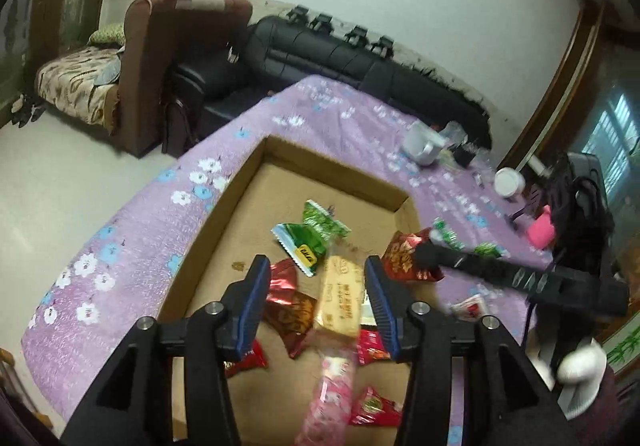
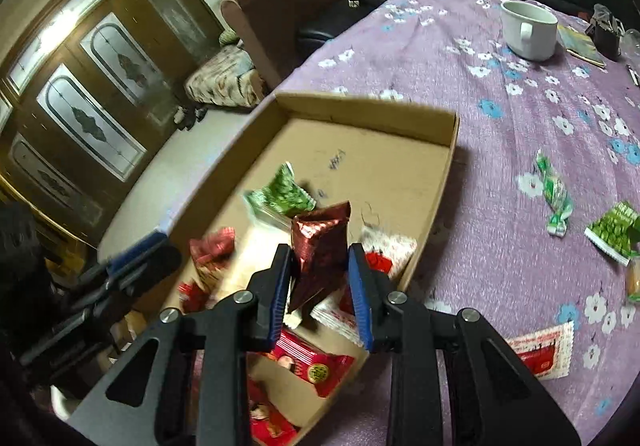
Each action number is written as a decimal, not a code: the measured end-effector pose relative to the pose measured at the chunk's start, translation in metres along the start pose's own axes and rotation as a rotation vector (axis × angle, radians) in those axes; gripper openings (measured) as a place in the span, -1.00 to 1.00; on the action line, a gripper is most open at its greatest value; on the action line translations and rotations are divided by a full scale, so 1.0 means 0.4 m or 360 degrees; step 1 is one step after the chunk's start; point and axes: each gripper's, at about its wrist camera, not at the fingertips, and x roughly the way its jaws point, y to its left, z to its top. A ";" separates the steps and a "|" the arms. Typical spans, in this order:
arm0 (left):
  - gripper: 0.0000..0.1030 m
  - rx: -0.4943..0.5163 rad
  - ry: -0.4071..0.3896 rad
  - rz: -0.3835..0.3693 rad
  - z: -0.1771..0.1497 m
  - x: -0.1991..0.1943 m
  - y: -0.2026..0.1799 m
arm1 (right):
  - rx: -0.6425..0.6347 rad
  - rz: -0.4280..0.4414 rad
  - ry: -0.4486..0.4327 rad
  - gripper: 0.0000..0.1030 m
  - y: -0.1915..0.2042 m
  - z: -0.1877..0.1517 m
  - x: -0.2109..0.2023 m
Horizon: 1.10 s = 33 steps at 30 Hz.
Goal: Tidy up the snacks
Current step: 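Carry the biscuit packet into the box with the left tool while the right tool drops the brown-red packet, then grasp the white-red packet with the left tool while the right tool grasps the green peas bag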
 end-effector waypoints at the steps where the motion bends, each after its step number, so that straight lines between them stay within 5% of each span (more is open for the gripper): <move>1: 0.04 0.0009 -0.0024 -0.0034 0.000 -0.015 -0.007 | -0.0008 -0.0021 -0.0054 -0.39 -0.008 0.002 -0.037; 2: 0.08 0.0029 -0.0041 -0.0068 -0.001 -0.026 -0.018 | -0.0016 -0.0052 -0.0109 -0.35 -0.020 0.002 -0.077; 4: 0.14 0.0080 -0.0057 -0.0112 -0.005 -0.036 -0.039 | -0.0018 -0.0189 -0.0258 0.04 -0.071 -0.011 -0.188; 5: 0.14 0.0118 -0.0051 -0.0146 -0.009 -0.034 -0.063 | -0.0013 -0.0261 -0.0316 0.48 -0.101 -0.023 -0.230; 6: 0.15 0.0138 -0.0041 -0.0175 -0.012 -0.028 -0.078 | -0.0006 -0.0308 -0.0344 0.69 -0.123 -0.034 -0.255; 8: 0.15 0.0187 -0.0017 -0.0248 -0.024 -0.014 -0.128 | 0.0034 -0.0458 -0.0298 0.66 -0.196 -0.067 -0.289; 11: 0.15 0.0283 0.0043 -0.0336 -0.049 0.014 -0.204 | 0.0166 -0.0426 -0.0137 0.42 -0.292 -0.139 -0.274; 17: 0.15 0.0534 0.0276 -0.0372 -0.107 0.097 -0.353 | 0.0275 -0.0442 -0.0190 0.41 -0.390 -0.145 -0.249; 23: 0.15 0.0818 0.0492 -0.0247 -0.127 0.262 -0.486 | 0.0244 -0.0456 -0.0162 0.41 -0.420 -0.037 -0.189; 29: 0.15 0.0951 0.0679 -0.0134 -0.150 0.394 -0.521 | 0.0186 -0.0511 -0.0010 0.41 -0.442 -0.002 -0.102; 33: 0.20 0.1016 0.0672 -0.0102 -0.160 0.410 -0.527 | 0.0194 -0.0517 0.0018 0.37 -0.465 -0.009 -0.078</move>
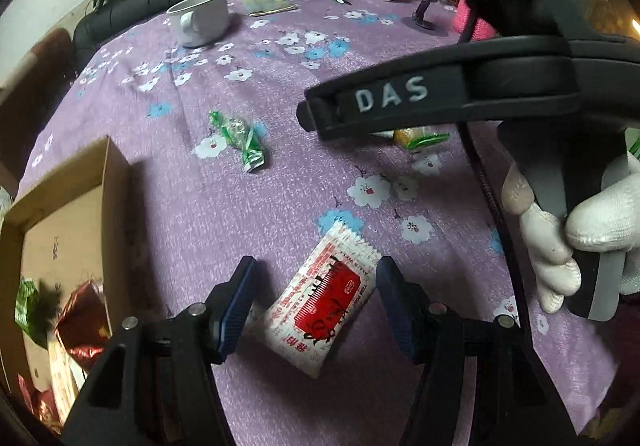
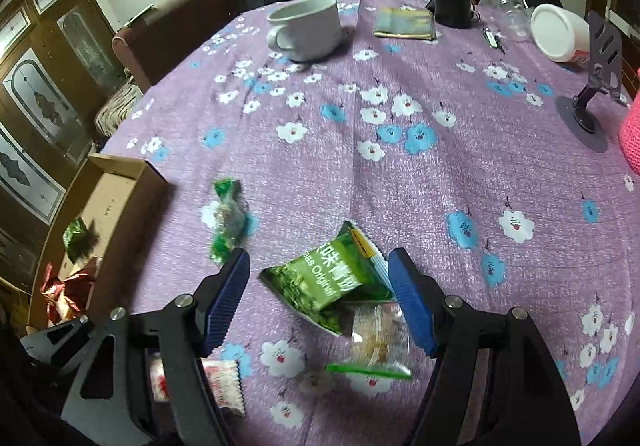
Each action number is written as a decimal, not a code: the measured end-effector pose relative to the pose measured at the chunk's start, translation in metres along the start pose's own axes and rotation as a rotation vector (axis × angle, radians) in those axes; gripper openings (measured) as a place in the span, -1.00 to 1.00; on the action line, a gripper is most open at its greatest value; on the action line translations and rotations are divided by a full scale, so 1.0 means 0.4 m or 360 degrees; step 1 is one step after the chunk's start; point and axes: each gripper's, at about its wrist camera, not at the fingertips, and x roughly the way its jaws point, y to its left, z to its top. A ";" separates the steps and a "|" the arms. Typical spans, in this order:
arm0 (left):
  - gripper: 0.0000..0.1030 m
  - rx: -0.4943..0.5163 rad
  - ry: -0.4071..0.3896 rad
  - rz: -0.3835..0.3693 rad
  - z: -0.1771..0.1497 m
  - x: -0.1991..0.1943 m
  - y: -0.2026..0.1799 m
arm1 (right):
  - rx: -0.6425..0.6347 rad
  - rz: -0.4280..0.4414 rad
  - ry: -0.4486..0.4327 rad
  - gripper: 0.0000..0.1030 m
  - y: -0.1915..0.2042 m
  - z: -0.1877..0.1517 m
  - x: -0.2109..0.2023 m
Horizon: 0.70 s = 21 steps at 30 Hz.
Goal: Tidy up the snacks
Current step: 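Grasp the white-red packet with the left tool while the right tool grasps the green peas bag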
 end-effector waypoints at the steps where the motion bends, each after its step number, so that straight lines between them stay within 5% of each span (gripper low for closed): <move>1: 0.19 0.0006 0.0000 0.0004 -0.002 -0.001 -0.001 | 0.0002 -0.0002 0.0006 0.24 -0.004 -0.001 0.005; 9: -0.66 -0.0004 -0.0074 -0.0072 -0.030 -0.052 -0.009 | 0.0052 0.0043 -0.0067 0.11 -0.019 -0.023 -0.047; 17: -0.65 -0.0171 -0.0177 -0.0248 -0.060 -0.119 0.034 | 0.0077 0.0111 -0.0169 0.10 -0.031 -0.069 -0.171; 21: -0.65 -0.0131 -0.0143 -0.0197 -0.067 -0.110 0.013 | 0.0067 0.0142 -0.0211 0.10 -0.021 -0.100 -0.220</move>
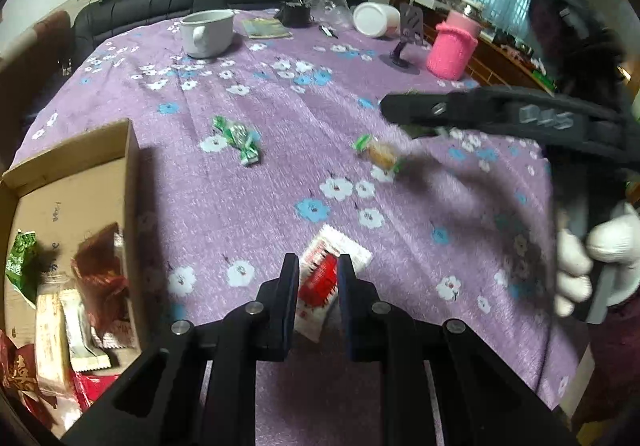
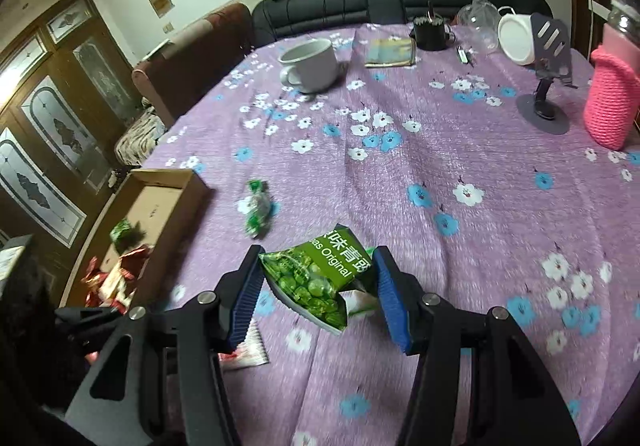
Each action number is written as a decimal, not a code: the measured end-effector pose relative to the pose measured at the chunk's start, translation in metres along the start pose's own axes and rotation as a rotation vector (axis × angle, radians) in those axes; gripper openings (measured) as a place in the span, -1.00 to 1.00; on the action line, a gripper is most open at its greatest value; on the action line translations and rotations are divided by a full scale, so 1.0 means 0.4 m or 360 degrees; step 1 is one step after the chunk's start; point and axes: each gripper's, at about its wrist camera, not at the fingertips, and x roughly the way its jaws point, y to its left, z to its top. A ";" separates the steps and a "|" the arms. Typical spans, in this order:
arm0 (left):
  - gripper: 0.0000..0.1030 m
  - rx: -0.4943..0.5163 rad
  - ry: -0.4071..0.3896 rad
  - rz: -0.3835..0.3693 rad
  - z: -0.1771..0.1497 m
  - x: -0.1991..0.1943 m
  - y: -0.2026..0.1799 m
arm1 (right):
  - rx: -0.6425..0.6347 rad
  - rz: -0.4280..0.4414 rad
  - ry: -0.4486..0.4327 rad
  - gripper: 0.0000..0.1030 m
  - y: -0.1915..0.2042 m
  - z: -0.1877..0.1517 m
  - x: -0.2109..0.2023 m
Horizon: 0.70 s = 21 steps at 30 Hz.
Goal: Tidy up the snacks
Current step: 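Grasp the white-red packet with the left tool while the right tool grasps the green peas bag, then drop the white-red packet into the box with the left tool while the right tool drops the green bag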
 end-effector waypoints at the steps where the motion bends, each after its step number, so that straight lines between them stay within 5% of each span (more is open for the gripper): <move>1: -0.64 0.0018 0.0025 0.0040 0.001 0.012 -0.007 | 0.0000 0.0018 -0.0005 0.10 0.003 -0.007 -0.012; 4: -0.21 0.0076 0.0056 0.0124 0.002 0.038 -0.029 | -0.0008 0.0031 -0.0017 0.10 0.008 -0.020 -0.037; 5: 0.15 0.0106 0.0071 0.0159 0.003 0.048 -0.037 | -0.0009 0.0036 -0.0018 0.10 0.008 -0.023 -0.042; 6: 0.29 0.0155 0.0102 0.0189 0.005 0.065 -0.049 | -0.0008 0.0040 -0.0018 0.10 0.008 -0.026 -0.047; 8: 0.32 0.0215 0.0103 0.0182 0.004 0.082 -0.060 | 0.0006 0.0062 -0.0020 0.10 0.004 -0.032 -0.058; 10: 0.30 0.0222 0.0116 0.0130 -0.001 0.082 -0.055 | 0.0016 0.0083 -0.0022 0.10 0.002 -0.038 -0.067; 11: 0.04 0.0220 0.0111 0.0116 -0.001 0.079 -0.053 | 0.0017 0.0085 -0.0024 0.10 0.002 -0.040 -0.069; 12: -0.46 0.0219 0.0101 0.0102 -0.003 0.073 -0.053 | 0.0017 0.0086 -0.0026 0.10 0.003 -0.043 -0.072; 21: -0.48 -0.0087 -0.0086 -0.0093 -0.036 -0.039 0.026 | -0.0007 0.0124 -0.0018 0.10 0.037 -0.042 -0.077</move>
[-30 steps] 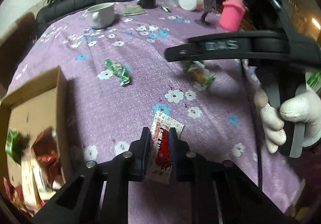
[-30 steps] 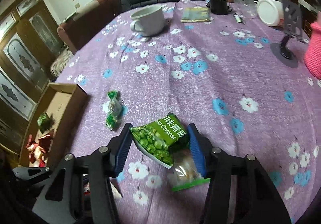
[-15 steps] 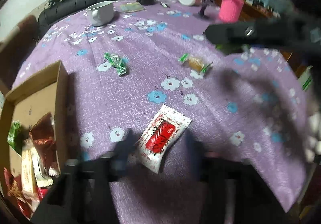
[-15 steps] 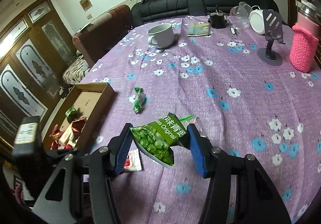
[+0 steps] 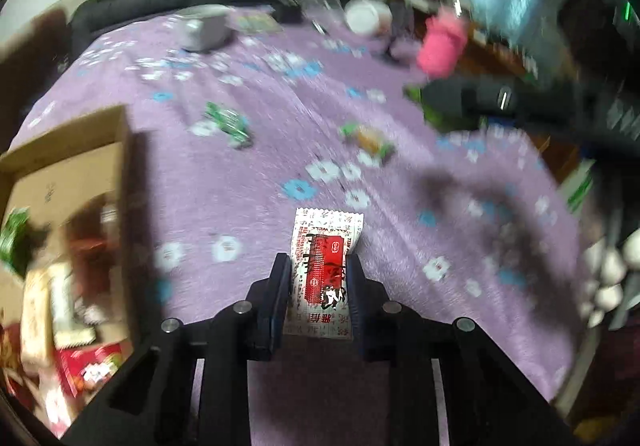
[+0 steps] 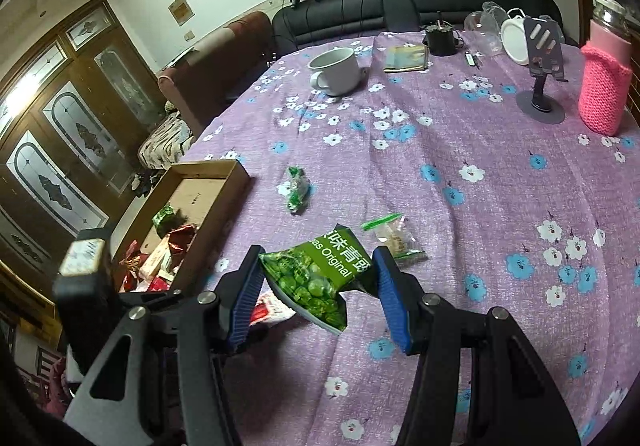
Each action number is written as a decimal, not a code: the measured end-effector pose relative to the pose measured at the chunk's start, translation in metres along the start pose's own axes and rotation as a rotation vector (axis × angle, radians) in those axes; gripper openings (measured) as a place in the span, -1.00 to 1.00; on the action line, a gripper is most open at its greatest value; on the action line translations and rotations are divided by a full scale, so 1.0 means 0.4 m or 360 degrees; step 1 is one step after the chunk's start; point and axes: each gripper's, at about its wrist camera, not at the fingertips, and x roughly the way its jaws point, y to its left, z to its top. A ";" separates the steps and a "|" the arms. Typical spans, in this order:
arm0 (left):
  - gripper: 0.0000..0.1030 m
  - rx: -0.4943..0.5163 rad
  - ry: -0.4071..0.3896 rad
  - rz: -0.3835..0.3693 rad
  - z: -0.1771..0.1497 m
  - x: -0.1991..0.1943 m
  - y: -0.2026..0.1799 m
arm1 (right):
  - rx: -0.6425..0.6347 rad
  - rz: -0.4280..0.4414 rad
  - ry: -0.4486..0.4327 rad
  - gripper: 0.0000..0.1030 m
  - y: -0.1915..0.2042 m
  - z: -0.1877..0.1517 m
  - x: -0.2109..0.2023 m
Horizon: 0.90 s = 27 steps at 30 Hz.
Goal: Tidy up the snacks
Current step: 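Drop the white-red packet into the box with the left tool while the right tool drops the green bag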
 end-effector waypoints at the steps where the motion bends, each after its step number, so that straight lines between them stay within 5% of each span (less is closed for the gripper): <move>1: -0.48 -0.0047 -0.0040 -0.0006 0.001 -0.024 0.018 | -0.0009 0.0015 0.0005 0.10 0.012 0.003 0.004; 7: -0.47 -0.0384 -0.0279 0.0144 -0.024 -0.179 0.200 | -0.0111 0.0120 0.0070 0.10 0.134 0.017 0.073; 13: -0.46 -0.0706 -0.0303 0.0196 -0.065 -0.210 0.399 | -0.0216 0.0205 0.0160 0.11 0.273 0.034 0.195; 17: -0.38 -0.0801 -0.0363 0.0186 -0.091 -0.230 0.440 | -0.0284 0.0213 0.0232 0.11 0.352 0.044 0.288; 20: -0.15 -0.0839 -0.0412 0.0157 -0.101 -0.244 0.446 | -0.0304 0.0191 0.0234 0.15 0.392 0.057 0.343; 27: 0.04 -0.0804 -0.0539 0.0160 -0.103 -0.283 0.421 | -0.0166 0.0247 0.0217 0.20 0.376 0.095 0.373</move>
